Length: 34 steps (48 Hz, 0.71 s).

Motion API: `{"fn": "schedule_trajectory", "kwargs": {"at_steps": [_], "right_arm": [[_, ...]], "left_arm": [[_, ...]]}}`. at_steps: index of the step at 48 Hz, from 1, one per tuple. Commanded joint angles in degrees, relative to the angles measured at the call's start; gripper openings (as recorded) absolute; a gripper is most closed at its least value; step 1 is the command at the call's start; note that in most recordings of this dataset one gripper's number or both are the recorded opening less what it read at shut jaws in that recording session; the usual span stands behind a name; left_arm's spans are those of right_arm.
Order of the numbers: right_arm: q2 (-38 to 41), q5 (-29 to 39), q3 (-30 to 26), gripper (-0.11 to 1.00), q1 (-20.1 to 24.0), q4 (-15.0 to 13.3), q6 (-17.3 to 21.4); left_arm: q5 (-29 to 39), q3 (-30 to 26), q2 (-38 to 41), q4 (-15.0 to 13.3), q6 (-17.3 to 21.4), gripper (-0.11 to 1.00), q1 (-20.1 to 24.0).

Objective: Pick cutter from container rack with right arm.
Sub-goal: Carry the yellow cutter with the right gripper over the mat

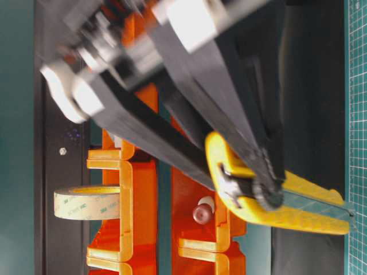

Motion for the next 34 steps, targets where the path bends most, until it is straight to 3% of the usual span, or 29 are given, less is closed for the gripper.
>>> {"fn": "schedule_trajectory", "kwargs": {"at_steps": [1,19,34], "right_arm": [[-0.79,-2.99,0.44,0.28,-1.49,-1.14,0.18],[2.11,-8.17,3.43,0.28,-5.89,-1.41,0.26],[3.34,-8.88,4.83,0.28,-6.50,-0.53,0.70]], "left_arm": [[-0.35,-1.67,0.44,0.18,-0.09,0.01,0.09],[-0.35,-1.32,0.70,0.18,-1.05,0.01,0.53],[-0.70,-1.05,1.05,0.18,-1.23,0.01,1.49]]}}
